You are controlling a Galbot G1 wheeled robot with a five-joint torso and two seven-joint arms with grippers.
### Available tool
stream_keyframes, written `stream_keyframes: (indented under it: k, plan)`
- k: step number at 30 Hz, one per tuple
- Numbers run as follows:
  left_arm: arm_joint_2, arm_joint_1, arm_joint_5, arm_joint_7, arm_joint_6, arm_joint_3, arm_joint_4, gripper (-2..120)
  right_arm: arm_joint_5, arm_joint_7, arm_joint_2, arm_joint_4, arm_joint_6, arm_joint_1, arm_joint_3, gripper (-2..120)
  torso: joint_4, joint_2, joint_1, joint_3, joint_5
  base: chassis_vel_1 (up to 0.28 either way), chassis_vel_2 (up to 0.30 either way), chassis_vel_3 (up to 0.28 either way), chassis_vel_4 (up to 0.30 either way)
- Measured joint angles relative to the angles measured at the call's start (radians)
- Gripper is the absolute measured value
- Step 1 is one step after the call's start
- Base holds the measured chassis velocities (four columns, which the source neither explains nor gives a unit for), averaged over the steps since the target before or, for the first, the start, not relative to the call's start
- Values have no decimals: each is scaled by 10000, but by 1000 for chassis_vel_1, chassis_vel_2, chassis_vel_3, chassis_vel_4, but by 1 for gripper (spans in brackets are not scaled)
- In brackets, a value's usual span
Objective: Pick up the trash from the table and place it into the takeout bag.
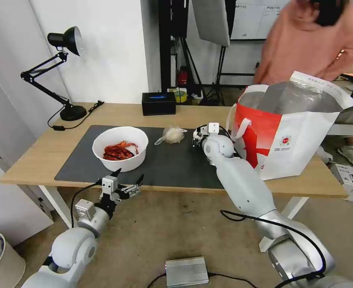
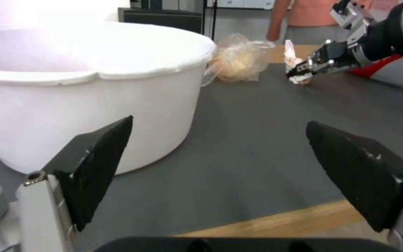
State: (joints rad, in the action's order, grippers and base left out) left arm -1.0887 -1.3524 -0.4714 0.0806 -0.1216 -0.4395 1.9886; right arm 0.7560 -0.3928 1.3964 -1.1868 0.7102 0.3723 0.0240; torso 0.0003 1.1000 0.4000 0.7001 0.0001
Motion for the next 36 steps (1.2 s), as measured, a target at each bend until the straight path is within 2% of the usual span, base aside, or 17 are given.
stream_keyframes:
  k: [3,9,15,21,26,36]
  plan:
    - [0,25,-10,-7,0,23,-1,100,3,-3,-136,-352,-195,93,-19,0,-2,0,0,0,0,0,0,0,0]
    - [-5,-12,-11,-17,0,26,37,100,238,-200,-494,-1499,-229,396,-51,0,-1,0,0,0,0,0,0,0,0]
    - [28,-165,-18,-24,0,-174,123,100,728,-434,-1192,-3547,-17,1127,-109,0,-1,0,0,-2,0,0,0,0,0]
    - [25,-233,-22,-27,0,-273,169,100,789,-468,-1657,-4895,-95,1628,15,0,-3,1,-1,-2,-1,0,0,0,0]
    - [21,-257,-22,-31,0,-326,211,100,355,-450,-2102,-6417,-420,2302,593,0,-3,1,-1,-2,-1,0,0,0,0]
    - [-39,-257,20,-39,-7,-326,242,100,-1065,-4,-2665,-7758,-1344,3363,1462,0,-4,1,-1,-2,0,0,0,0,0]
